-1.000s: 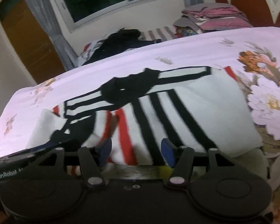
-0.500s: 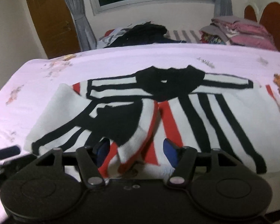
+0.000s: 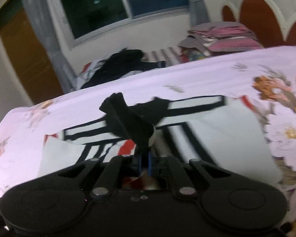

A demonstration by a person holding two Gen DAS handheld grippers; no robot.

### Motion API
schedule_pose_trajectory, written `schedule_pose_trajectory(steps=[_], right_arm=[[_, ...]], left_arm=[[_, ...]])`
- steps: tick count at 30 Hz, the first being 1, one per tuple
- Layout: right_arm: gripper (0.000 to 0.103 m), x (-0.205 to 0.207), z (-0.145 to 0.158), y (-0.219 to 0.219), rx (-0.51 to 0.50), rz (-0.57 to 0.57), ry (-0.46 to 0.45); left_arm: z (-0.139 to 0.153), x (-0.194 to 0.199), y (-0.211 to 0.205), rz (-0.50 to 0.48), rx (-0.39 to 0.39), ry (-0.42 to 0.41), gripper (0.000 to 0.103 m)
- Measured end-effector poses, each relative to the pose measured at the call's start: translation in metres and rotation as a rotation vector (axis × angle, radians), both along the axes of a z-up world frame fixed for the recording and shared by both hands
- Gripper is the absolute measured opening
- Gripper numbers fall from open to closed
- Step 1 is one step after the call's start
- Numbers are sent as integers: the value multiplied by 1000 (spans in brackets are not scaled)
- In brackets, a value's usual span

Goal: Fold small clothes

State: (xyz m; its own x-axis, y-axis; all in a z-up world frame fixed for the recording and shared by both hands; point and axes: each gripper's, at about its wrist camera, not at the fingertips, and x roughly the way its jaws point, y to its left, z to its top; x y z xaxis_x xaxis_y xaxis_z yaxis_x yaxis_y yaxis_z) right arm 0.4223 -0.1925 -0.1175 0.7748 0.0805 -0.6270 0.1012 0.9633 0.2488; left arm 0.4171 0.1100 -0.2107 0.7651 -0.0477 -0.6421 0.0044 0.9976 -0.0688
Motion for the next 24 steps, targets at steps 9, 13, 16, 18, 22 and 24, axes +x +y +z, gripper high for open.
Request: schedule_pose_trajectory(steps=[9,13,16,18,22,24], right_arm=[[24,-6,-28,-30,82,-58,97],[30,-8,-29,-42,96,-77,106],[14,-4,-33,-42,94,-59,128],[7,-5,-34,-40,65,-46,129],[15,-12,-30,-41,14,-53,114],[26,-11,-31,-48,55,-51,126]], left_arm=[[-2,0,15,39,-91,36,27],[-8,1,15,47,-106,47,27],[-9,3,15,49,-109,55,27],[-8,4,14,47,-102,57,27],[-5,6,15,51,-112,83,27],[-1,6,15,44,-118,110,27]])
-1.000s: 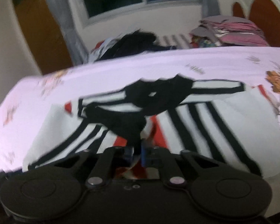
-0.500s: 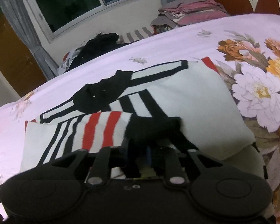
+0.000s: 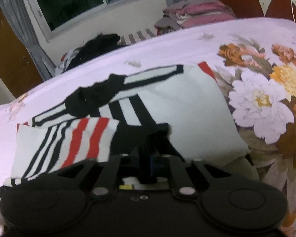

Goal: Fold small clothes

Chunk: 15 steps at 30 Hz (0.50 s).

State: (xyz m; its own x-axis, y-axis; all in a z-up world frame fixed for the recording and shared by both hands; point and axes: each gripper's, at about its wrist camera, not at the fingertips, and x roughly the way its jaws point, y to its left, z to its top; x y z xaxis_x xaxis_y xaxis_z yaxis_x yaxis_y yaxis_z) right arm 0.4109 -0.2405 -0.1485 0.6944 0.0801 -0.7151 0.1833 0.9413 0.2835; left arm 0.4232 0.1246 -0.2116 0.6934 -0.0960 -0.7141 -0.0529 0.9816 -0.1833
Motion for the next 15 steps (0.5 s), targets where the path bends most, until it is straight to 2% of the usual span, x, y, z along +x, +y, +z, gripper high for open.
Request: schedule_pose_trajectory(steps=[3,9,13,15], right_arm=[[34,0,5,-11,35,-23,-17],[37,11,-2,-16,41,-14,17],[41,17,-5,-11,28,9,22],[38,19,-4,-10,30,16,18]], left_arm=[[12,-7,1,-29,-4,16,27],[31,-11,9,-24,-34,30,27],[35,5,6,-1,-58,22,29],[39,14,4,19,-80,5,29]])
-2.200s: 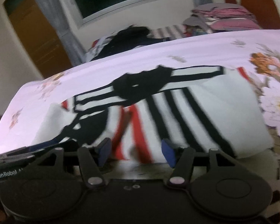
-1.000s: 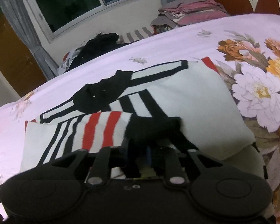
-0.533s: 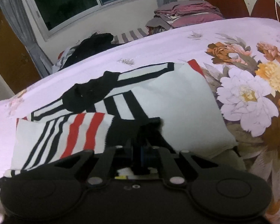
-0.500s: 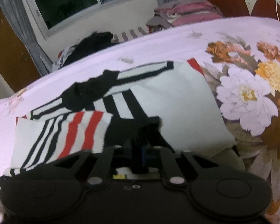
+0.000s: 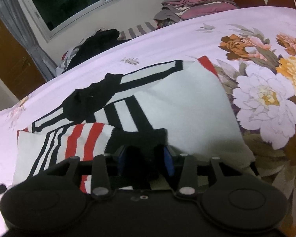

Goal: Fold small clothes

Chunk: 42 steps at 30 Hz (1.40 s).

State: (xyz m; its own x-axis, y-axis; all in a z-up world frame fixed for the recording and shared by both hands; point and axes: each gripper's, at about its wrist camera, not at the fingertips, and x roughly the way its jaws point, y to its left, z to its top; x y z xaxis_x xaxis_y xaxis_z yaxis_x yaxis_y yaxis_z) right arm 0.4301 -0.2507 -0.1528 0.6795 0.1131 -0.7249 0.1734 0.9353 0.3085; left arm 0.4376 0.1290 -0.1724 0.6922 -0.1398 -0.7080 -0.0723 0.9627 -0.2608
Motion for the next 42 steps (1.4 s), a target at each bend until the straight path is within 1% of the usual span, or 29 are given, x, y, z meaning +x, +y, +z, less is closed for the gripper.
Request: schedule_pose_trajectory(steps=[1,2,3,4,6,8,9,10,11,13,14,15,16,18,19,22,23,24,27,30,31,33,35,37,38,39,40,42], right_arm=[[34,0,1,0,1,4,-6],[32,1,2,0,2,13,-8],[29,2,2,0,-1,21,-10],[29,2,2,1,-7,26,-11],[30,2,3,0,-15,31,-16],[39,1,5,-2,-26,23,-32],[53,1,6,-3,-22,15,-39],[58,2,7,-5,-17,12,-47],[58,4,6,-5,-14,16,-46],[55,9,4,-4,-13,24,-32],[46,11,3,-4,-10,25,-25],[40,13,1,-2,-8,26,-11],[37,14,0,0,-15,29,-5],[23,14,-1,4,-27,48,-7],[18,14,-1,6,-27,55,-9],[13,13,1,11,-39,70,-26],[12,12,2,13,-44,73,-36],[11,12,3,14,-47,74,-45],[10,8,12,18,-66,87,-105],[10,5,22,20,-111,92,-163],[10,5,21,19,-134,90,-163],[9,12,10,17,-168,78,-114],[9,19,-4,13,-155,58,-53],[9,20,-6,13,-148,59,-54],[10,19,-4,13,-155,58,-64],[17,17,-1,11,-160,46,-80],[19,13,4,8,-157,26,-103],[19,8,11,4,-127,21,-134]], left_arm=[[2,4,-2,2,-5,-12,30],[3,11,-3,-1,-3,-18,37],[2,18,-4,-2,-2,-18,45],[1,25,-5,3,3,-21,47],[-3,40,-4,12,5,-18,47],[-7,54,-4,11,6,-13,47],[-9,60,-5,9,13,-10,47],[-10,65,-6,5,19,-8,47],[-12,72,-6,-2,22,-5,47],[-17,80,-8,-11,27,6,47],[-19,85,-7,-11,24,12,47],[-22,90,-6,-7,18,21,47],[-25,95,-4,-1,9,30,47],[-31,103,-1,15,-6,38,48],[-33,107,0,17,-16,32,47],[-36,114,1,18,-31,13,47],[-36,116,1,23,-34,4,45],[-36,117,1,31,-32,-7,31],[-35,120,5,55,-59,-22,13],[-37,123,3,47,-21,-19,10],[-38,123,2,58,-5,-26,10],[-42,124,5,106,-9,-31,10],[-45,126,6,140,-23,-31,10],[-46,127,1,130,12,-36,10],[-45,127,0,127,26,-41,10],[-43,124,0,124,26,-48,10],[-40,122,-1,120,34,-49,10],[-28,115,-1,121,63,-61,10]])
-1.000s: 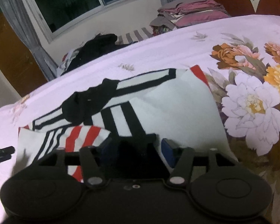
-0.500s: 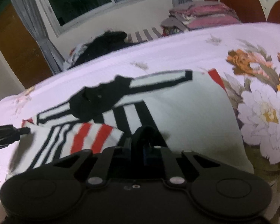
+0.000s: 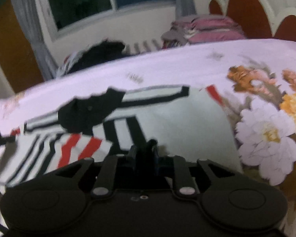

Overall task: Fold small clothes
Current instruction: 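Release the folded side with the left gripper while the right gripper holds the black cuff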

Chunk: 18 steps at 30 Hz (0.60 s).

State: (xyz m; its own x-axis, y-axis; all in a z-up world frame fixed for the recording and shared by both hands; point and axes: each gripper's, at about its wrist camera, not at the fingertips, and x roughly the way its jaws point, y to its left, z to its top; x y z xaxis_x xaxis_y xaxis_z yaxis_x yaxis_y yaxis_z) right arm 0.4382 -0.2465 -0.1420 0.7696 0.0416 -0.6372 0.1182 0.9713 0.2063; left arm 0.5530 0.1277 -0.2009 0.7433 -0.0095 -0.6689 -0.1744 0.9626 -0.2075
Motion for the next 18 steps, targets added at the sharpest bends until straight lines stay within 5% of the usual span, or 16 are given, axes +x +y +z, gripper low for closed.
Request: schedule_pose_trajectory(steps=[3,8,14,18], right_arm=[[19,-5,9,1,-7,30,-10],[36,-11,11,11,13,68,1],[34,-17,1,1,60,19,54],[34,-17,-7,15,-27,74,76]], left_arm=[[17,-15,-3,-35,10,-6,10],[33,-46,-21,-119,-9,1,11],[23,-81,-56,-194,36,42,11],[2,-94,-69,-207,49,98,11]])
